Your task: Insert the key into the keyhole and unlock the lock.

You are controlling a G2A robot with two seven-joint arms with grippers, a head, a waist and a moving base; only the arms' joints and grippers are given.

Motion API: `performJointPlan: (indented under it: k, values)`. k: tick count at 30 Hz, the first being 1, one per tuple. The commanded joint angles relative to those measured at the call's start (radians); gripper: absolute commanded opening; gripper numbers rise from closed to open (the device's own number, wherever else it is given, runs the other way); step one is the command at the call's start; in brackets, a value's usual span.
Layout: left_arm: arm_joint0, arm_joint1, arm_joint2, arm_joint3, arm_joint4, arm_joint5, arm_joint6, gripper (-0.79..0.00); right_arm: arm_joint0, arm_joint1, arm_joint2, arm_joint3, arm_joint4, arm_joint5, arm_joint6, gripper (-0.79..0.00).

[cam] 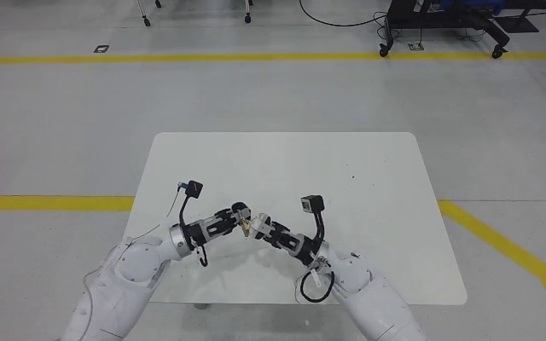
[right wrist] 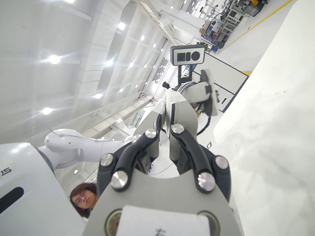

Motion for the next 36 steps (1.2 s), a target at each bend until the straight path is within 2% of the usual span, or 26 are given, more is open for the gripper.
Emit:
performJointPlan:
  k: [1,4,7,14,20,23,31,33,36]
  values:
    - [0.001,-0.002,0.006,0.002,-0.024,0.004,-0.012,-0.785,-0.017,0.006,0.012,-0.022,0.000,-0.010,0.020,-0.785]
    - [-0.002,-0.004,0.017,0.014,-0.121,0.015,-0.076,-0.785,-0.037,0.013,0.034,-0.047,-0.003,-0.022,0.031,-0.785]
    - [-0.018,-0.005,0.014,0.056,-0.324,0.041,-0.206,-0.785,-0.057,0.019,0.060,-0.072,0.008,-0.045,0.036,-0.785]
    - [-0.092,-0.016,0.005,0.238,-0.800,0.174,-0.586,-0.785,-0.112,0.038,0.129,-0.132,0.025,-0.091,0.048,-0.785]
    - [-0.179,-0.046,0.053,0.401,-0.997,0.300,-0.786,-0.785,-0.137,0.046,0.160,-0.159,0.001,-0.092,0.045,-0.785]
    - [-0.217,-0.061,0.082,0.461,-1.036,0.353,-0.832,-0.785,-0.137,0.046,0.160,-0.159,0.001,-0.092,0.045,-0.785]
    - [-0.217,-0.061,0.082,0.461,-1.036,0.353,-0.832,-0.785,-0.137,0.046,0.162,-0.157,-0.004,-0.084,0.040,-0.785]
    - [-0.207,-0.060,0.081,0.452,-1.006,0.344,-0.787,-0.785,-0.130,0.047,0.185,-0.165,-0.125,-0.043,-0.017,-0.785]
    - [-0.187,-0.053,0.073,0.418,-0.920,0.330,-0.707,-0.785,-0.173,0.040,0.212,-0.263,-0.531,-0.047,-0.217,-0.785]
